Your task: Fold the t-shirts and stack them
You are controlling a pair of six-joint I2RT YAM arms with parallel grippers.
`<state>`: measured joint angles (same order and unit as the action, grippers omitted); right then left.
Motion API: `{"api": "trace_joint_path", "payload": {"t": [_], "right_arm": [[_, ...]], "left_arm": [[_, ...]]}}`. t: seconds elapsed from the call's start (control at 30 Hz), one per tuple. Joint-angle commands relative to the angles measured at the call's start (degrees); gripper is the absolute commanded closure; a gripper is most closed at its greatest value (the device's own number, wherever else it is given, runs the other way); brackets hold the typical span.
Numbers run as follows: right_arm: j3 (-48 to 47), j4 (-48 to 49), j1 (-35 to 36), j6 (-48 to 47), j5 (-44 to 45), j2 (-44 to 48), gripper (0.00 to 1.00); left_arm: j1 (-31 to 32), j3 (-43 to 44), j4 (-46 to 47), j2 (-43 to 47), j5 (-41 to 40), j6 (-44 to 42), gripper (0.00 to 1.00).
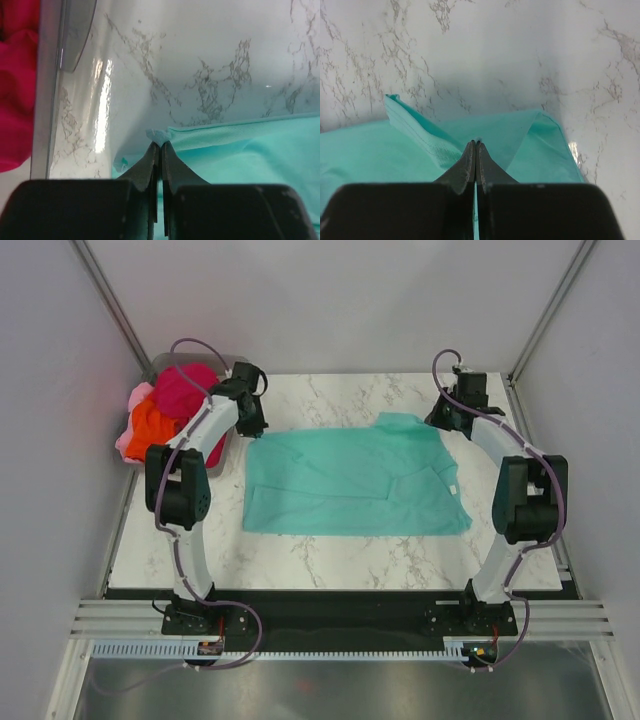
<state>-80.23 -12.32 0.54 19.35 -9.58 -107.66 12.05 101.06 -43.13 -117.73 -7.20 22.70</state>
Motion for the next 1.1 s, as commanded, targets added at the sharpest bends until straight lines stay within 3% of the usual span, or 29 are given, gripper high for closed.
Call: {"api": "trace_joint_path", "payload": {"t": [0.0,0.33,0.77,0.93,0.97,1.0,1.03,1.07], "right_arm": [[5.15,0.89,0.25,0.33,-1.14,7.35,1.00],[22.37,1.07,0.34,0.51,-0.44,23.53,1.00],[40.14,-0.25,0.34,2.97,3.51,44.35,1.00],[48.30,-2.88,0.43,7.26,11.67,53.05,1.00],[49.37,-2.89,0.34,8.84,12.13,55.69,0.85],[50.94,-4.02,0.43,9.73,14.31,56.67,0.69],[51.31,-4.64,0.43,10.61,14.94,57.46,0.60],[51.66,-4.99,0.34,11.49,15.55,58.60,0.35]], "left_arm": [[0.08,-4.63,-0.37,5.49,0.08,0.15,0.97],[0.43,-18.69,2.35,14.02,-1.41,-0.11,0.98],[3.76,-24.32,3.41,16.22,-5.45,-0.20,0.96],[5.35,-28.27,2.71,18.49,-7.99,0.58,0.86],[5.35,-29.07,2.71,20.42,-8.70,0.77,0.64],[5.52,-30.20,2.79,21.39,-9.23,0.86,0.51],[5.79,-30.39,2.79,22.27,-9.76,0.86,0.41],[6.22,-30.30,2.79,23.59,-10.98,0.77,0.33]]}}
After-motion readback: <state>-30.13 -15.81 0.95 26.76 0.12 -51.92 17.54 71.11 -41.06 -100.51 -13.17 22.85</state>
